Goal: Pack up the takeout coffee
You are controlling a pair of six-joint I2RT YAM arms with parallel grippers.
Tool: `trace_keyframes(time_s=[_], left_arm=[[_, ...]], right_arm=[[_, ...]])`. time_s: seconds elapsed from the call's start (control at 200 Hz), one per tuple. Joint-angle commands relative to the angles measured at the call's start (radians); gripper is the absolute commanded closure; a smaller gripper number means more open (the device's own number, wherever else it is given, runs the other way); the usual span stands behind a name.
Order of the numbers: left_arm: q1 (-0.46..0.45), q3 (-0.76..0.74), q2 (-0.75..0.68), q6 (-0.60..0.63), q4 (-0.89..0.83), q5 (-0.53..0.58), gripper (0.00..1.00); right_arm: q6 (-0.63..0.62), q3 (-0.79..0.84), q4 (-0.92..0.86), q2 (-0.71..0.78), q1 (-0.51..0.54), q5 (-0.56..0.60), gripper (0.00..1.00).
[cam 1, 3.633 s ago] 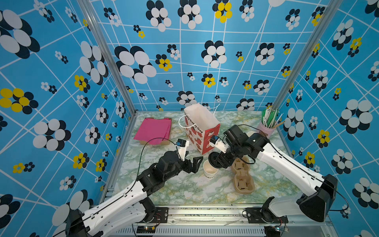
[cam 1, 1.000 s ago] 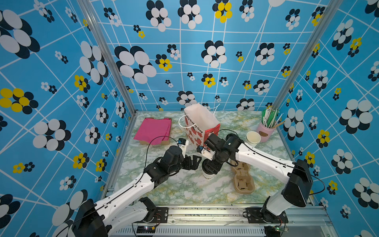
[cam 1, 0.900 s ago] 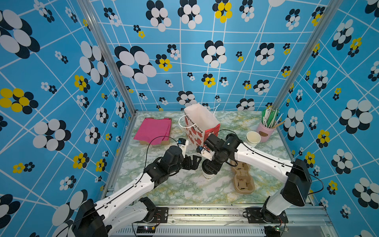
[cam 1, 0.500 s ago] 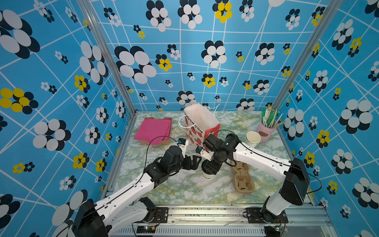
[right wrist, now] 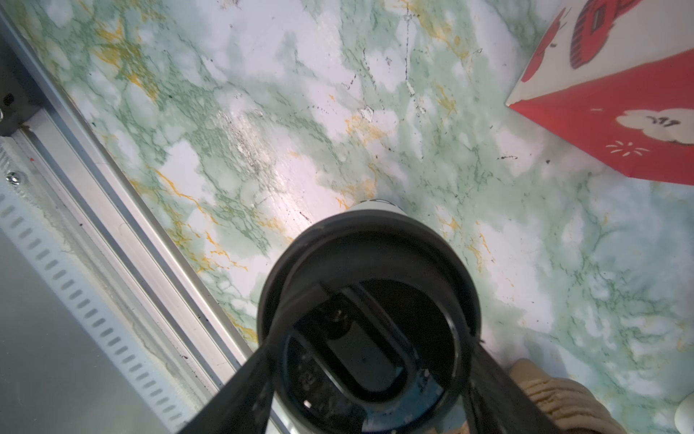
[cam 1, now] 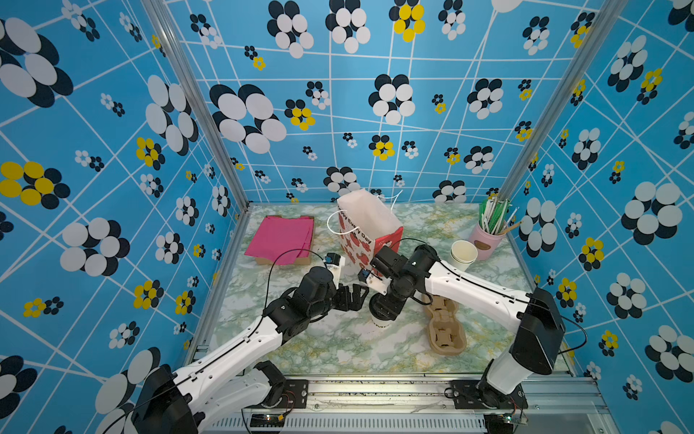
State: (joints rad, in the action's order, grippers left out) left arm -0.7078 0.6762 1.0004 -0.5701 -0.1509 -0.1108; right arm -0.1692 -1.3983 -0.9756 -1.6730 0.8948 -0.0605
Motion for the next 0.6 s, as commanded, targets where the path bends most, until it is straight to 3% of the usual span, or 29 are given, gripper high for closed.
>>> trace_keyframes(time_s=[0.0,0.595], left_arm=[[0.008,-0.008,0.006,-0.017,0.024,-0.008,0.00],[0.010,-0.005,0.028,-0.026,0.033,-0.019,0.00]], right_arm=[[0.014,0.064,-0.074,-0.040,0.012,0.024,0.26],[0.060,0.152,-0.061,-0.067,0.051,0.053,0.27]])
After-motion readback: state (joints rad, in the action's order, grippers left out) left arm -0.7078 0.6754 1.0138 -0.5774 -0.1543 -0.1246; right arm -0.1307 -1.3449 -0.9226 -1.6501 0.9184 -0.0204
